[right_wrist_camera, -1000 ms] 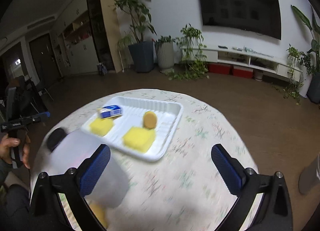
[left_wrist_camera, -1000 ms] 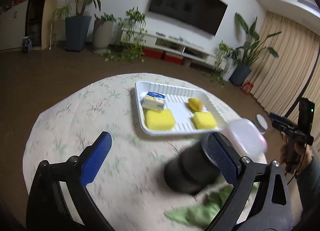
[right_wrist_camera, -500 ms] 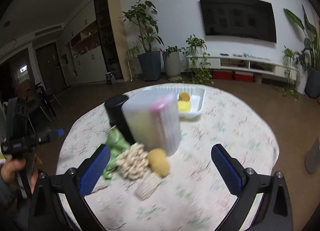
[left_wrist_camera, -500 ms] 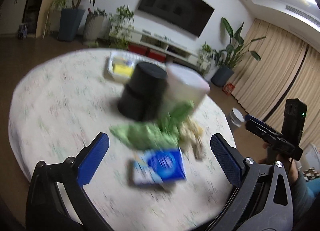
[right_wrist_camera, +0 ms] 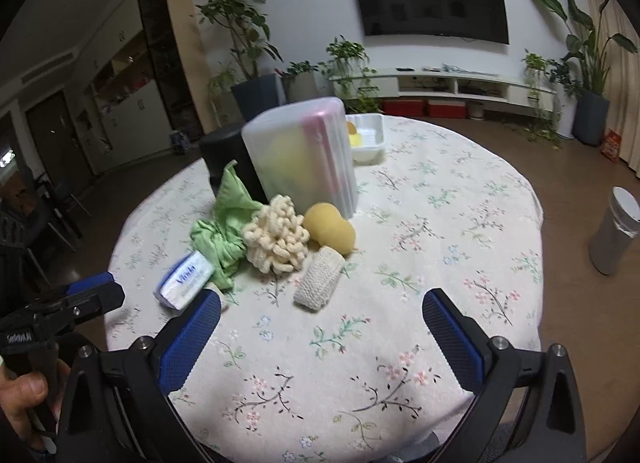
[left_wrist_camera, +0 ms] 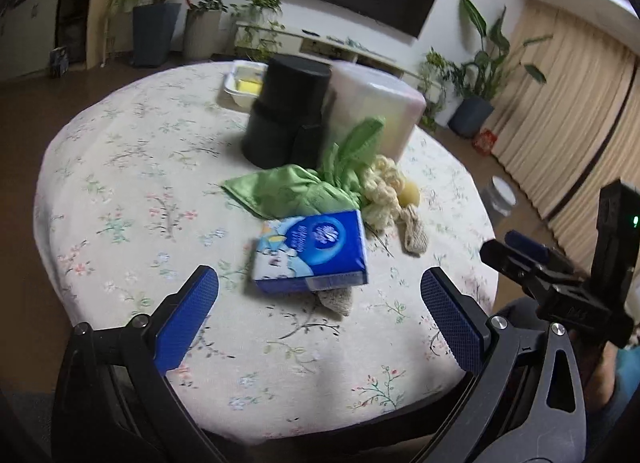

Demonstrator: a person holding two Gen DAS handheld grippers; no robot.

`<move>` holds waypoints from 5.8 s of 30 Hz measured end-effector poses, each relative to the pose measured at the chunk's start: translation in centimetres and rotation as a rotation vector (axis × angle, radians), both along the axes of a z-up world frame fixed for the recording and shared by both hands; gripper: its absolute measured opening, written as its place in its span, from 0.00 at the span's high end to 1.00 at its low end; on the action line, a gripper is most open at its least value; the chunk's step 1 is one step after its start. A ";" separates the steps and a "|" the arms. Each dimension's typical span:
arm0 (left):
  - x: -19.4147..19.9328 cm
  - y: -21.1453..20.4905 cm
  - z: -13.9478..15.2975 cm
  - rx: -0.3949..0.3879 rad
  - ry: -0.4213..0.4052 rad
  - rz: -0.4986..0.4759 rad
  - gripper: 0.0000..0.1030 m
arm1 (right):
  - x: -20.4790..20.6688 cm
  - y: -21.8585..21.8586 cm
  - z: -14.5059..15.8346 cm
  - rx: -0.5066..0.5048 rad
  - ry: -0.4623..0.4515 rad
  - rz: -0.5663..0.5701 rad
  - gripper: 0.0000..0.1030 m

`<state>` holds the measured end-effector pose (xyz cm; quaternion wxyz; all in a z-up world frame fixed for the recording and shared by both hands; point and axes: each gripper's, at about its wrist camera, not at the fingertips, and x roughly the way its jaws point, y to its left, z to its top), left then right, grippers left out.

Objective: Organize soft objects
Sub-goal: 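Move both tools back toward the remaining soft items, then grasp the second Vinda tissue pack with the left gripper while the right grasps a white knitted sleeve, then carry the tissue pack and knitted sleeve over the white tray, then open both grippers to drop the tissue pack and sleeve into the tray, then move both tools back toward the remaining soft items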

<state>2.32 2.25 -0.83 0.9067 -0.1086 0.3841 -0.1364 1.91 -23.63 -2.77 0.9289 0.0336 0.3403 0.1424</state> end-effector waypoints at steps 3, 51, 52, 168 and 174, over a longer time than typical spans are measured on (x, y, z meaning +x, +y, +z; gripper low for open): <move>0.5 -0.8 -0.3 0.008 0.008 -0.022 0.00 | 0.5 0.0 -0.4 -0.001 0.045 -0.018 0.00; 4.5 0.0 -3.5 -0.040 0.142 0.013 0.28 | 6.5 3.6 -4.0 -0.049 0.215 0.004 0.41; 4.5 0.1 -3.4 -0.045 0.139 0.015 0.28 | 6.5 3.6 -4.0 -0.051 0.211 0.003 0.54; 33.3 2.8 5.9 0.182 0.014 -0.200 0.00 | 35.6 -1.3 3.4 -0.236 0.159 0.232 0.33; 29.3 5.2 6.8 0.166 -0.015 -0.140 0.00 | 31.3 -3.8 4.4 -0.185 0.146 0.183 0.30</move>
